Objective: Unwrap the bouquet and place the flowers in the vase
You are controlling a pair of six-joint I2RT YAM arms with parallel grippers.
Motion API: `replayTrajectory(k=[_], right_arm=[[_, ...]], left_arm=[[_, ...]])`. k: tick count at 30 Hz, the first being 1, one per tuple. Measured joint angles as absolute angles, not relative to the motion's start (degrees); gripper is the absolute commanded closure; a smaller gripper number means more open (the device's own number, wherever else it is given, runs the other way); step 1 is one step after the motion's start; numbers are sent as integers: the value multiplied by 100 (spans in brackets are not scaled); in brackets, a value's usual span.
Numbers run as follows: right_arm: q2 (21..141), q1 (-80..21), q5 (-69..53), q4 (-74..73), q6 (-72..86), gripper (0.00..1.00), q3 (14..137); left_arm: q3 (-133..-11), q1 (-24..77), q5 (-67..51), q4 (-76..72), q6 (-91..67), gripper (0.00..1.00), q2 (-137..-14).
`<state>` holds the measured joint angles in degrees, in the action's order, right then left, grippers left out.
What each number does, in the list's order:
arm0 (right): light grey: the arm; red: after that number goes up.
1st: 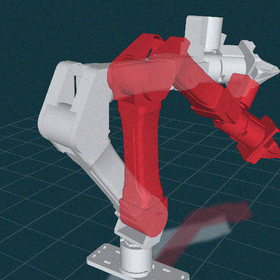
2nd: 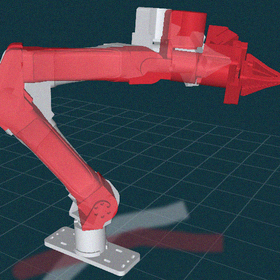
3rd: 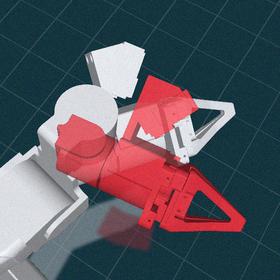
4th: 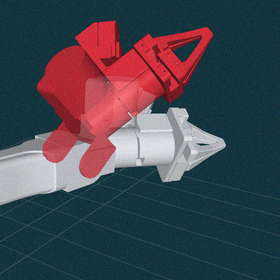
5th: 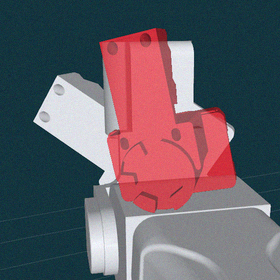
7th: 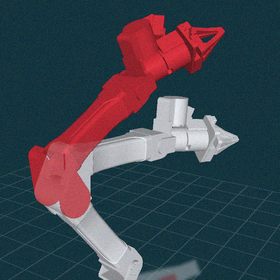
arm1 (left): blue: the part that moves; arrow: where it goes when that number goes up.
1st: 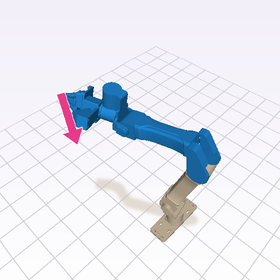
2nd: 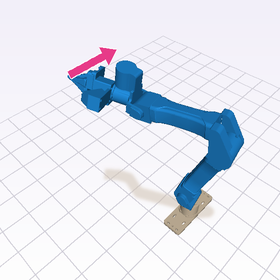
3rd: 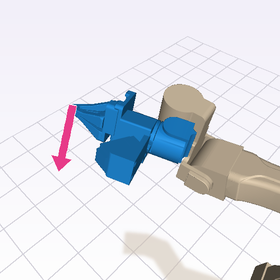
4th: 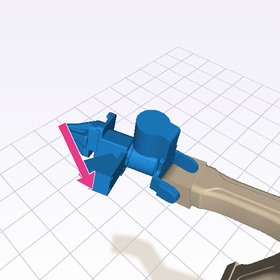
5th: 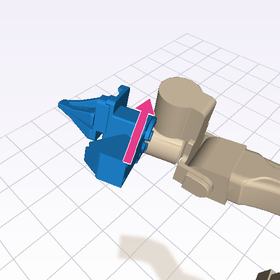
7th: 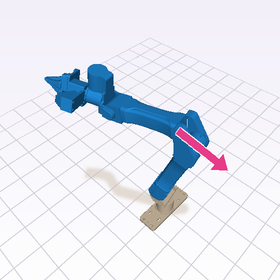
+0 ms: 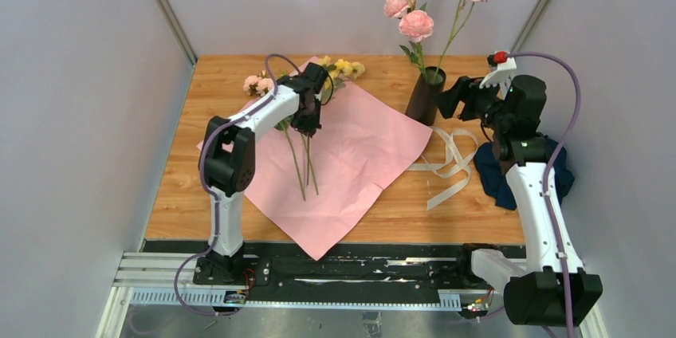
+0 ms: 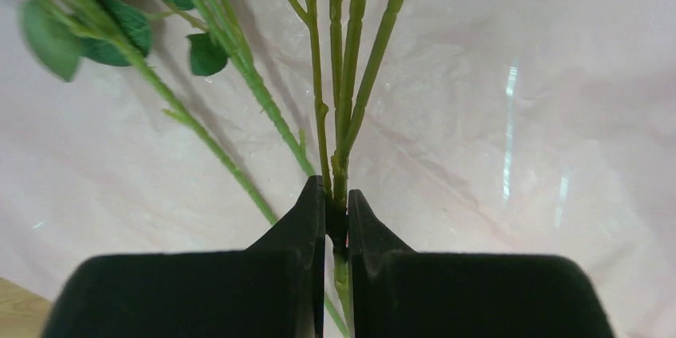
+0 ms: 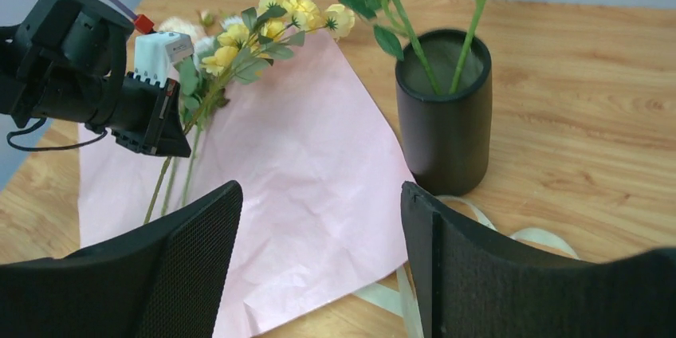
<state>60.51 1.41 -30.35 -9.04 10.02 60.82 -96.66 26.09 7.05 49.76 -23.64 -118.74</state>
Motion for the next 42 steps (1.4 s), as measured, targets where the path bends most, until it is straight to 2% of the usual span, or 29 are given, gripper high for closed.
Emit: replayTrajectory(k=[4, 8, 12, 18, 29, 40, 41, 42], right_arm=[[5896, 43, -2987, -882, 1116, 15, 6399], [5981, -631, -2707, -891, 1107, 14, 6772], [6331, -1588, -2355, -956, 956, 17, 7081], [7511, -2202, -2338, -993, 965, 21, 7878], [9249, -2657, -2615, -585, 1129, 23, 9212], [9870, -2707, -2958, -259, 1540, 26, 9690], [9885, -2711, -2963, -252, 1568, 29, 9690], [9894, -2714, -2978, -244, 1599, 39, 9690]], left_arm=[[-9832, 2611, 696, 4978, -2255, 100, -11246], [-10127, 2615, 526, 4672, -2202, 100, -10589], [-10125, 2650, 161, 4230, -2091, 100, -10062], [-9907, 2794, -517, 3815, -1815, 100, -9782], [-9655, 3127, -1350, 3496, -1660, 100, -9214], [-9507, 3133, -1459, 3435, -1579, 100, -9137], [-9507, 3133, -1479, 3435, -1566, 100, -9137], [-9507, 3133, -1498, 3435, -1557, 100, -9137]])
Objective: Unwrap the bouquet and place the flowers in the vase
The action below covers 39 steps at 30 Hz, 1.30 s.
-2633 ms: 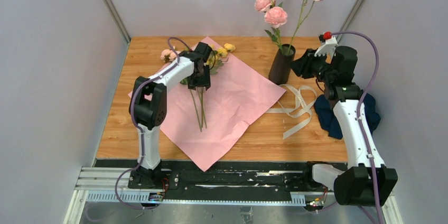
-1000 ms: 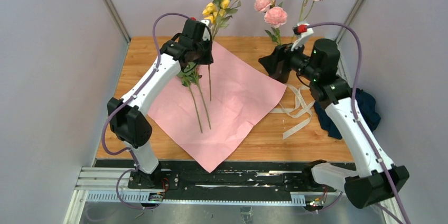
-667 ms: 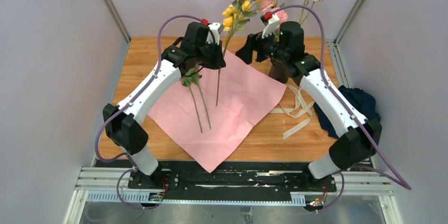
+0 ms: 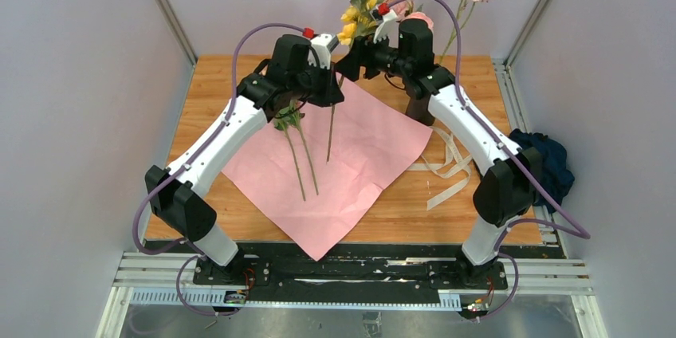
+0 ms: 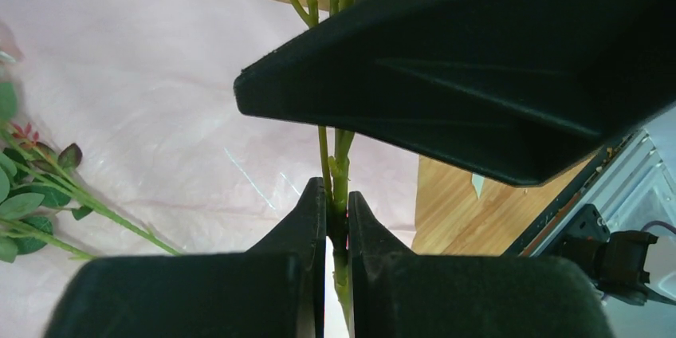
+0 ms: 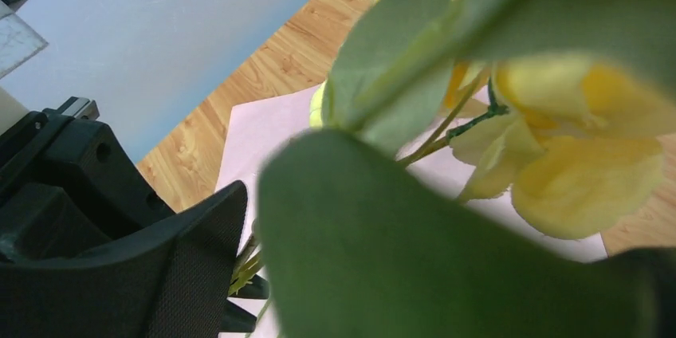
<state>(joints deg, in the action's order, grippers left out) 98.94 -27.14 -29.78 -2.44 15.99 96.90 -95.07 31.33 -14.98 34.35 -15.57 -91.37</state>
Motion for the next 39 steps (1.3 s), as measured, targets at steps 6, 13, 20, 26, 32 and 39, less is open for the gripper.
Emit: replayTrajectory(k=[6, 13, 20, 26, 32, 39], right_arm=[[9974, -2799, -3245, -8, 2075, 100, 9738], [9974, -2849, -3295, -178, 1992, 100, 10095], [9841, -2832, -3229, -696, 1485, 100, 10589], [9384, -2633, -3114, -906, 884, 100, 10634], [9067, -1767, -3037, -899, 239, 100, 10630], [9369, -364, -3301, -854, 196, 100, 11194]], left_arm=[[-9524, 3127, -1474, 3487, -1525, 100, -9137], [-9581, 3133, -1229, 3454, -1570, 21, -9150], [-9577, 3133, -1109, 3398, -1605, 0, -9146], [-9413, 3133, -1184, 3118, -1699, 0, -9102], [-8877, 3094, -1387, 2941, -1894, 0, -9041], [-8639, 2867, -1594, 2689, -2211, 0, -8960]])
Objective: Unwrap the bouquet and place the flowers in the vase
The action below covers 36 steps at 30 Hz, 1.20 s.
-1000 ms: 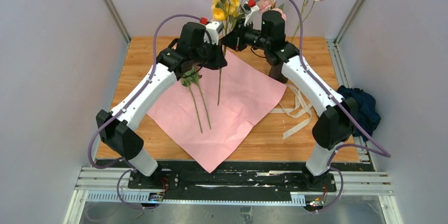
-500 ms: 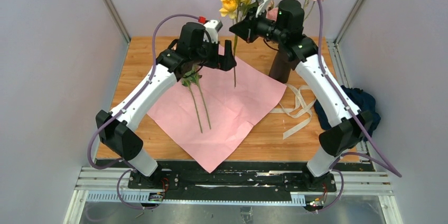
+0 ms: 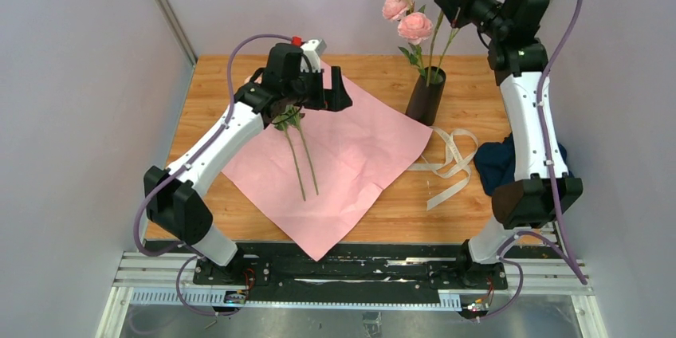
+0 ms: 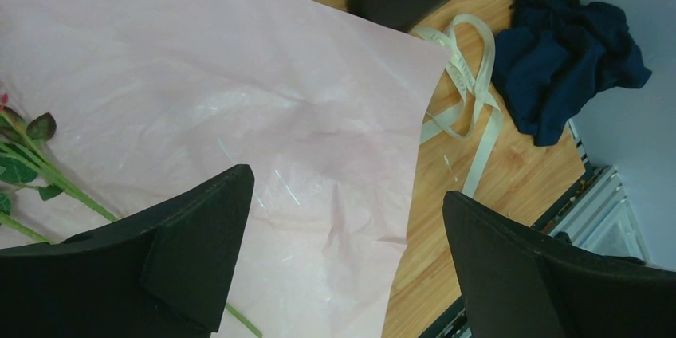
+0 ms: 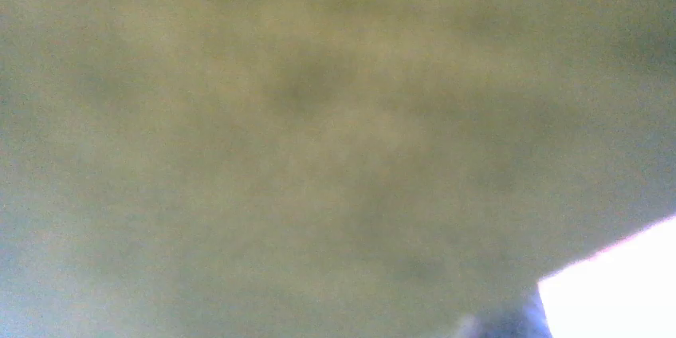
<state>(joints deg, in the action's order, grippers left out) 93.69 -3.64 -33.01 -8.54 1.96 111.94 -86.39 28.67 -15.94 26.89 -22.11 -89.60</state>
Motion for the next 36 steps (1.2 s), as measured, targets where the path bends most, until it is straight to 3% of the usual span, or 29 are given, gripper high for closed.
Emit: replayTrajectory(k=[14, 24, 33, 34, 36], right_arm=[[10259, -38, -3756, -379, 331, 100, 11896], [10377, 91, -4003, -207, 294, 100, 11179], [10206, 91, -4051, 213, 296, 100, 9612], [10193, 91, -4053, 226, 296, 99, 9526], [10136, 91, -4049, 257, 296, 86, 9384]], left_arm=[[-8569, 2755, -1516, 2646, -2244, 0, -8702], [-8569, 2755, -1306, 2803, -2097, 0, -8646], [-8569, 2755, -1299, 2886, -2078, 0, -8652], [-8569, 2755, -1299, 2888, -2078, 0, -8652], [-8569, 2755, -1284, 2891, -2078, 0, -8652]])
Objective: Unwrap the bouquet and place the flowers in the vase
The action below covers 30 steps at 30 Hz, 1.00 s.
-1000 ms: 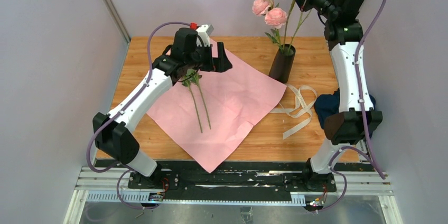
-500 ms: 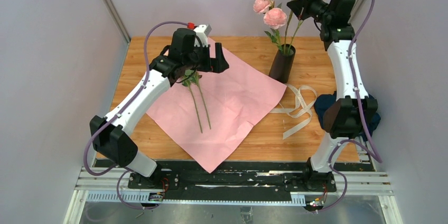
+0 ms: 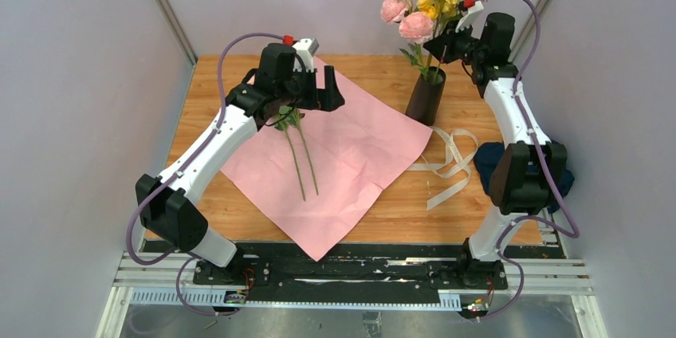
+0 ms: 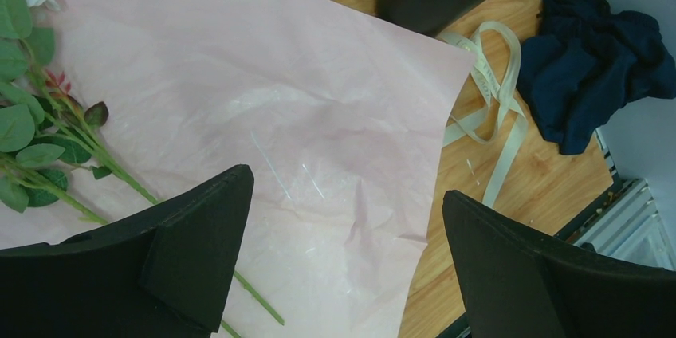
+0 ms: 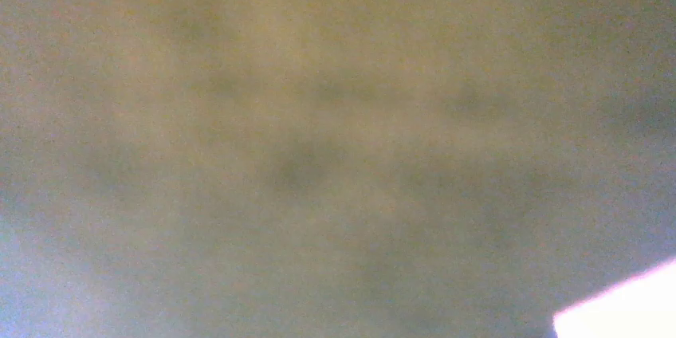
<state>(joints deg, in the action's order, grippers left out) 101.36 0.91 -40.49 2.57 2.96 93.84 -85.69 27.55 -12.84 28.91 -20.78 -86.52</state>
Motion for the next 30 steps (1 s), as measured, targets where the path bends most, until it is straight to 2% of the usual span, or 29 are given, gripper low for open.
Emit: replayTrajectory(k=[3, 5, 6, 15, 22, 30], right_arm=[[9988, 91, -4047, 248, 322, 48, 9271], [9867, 89, -4010, 222, 344, 32, 9262], [9795, 89, -3966, 193, 340, 28, 9262], [9183, 89, -3717, -143, 307, 23, 9258], [8923, 89, -3669, -183, 294, 20, 9148], [9153, 89, -3479, -403, 320, 18, 8160]], left_arm=[[-8569, 2755, -1179, 2919, -2078, 0, -8652], [-8569, 2755, -1039, 2943, -2064, 0, -8652], [-8569, 2755, -928, 2978, -2049, 0, -8652], [-9150, 2709, -770, 3424, -2021, 0, -9148], [-9157, 2578, -679, 3712, -2167, 0, -9386], [-9170, 2565, -539, 3868, -2145, 0, -9338]])
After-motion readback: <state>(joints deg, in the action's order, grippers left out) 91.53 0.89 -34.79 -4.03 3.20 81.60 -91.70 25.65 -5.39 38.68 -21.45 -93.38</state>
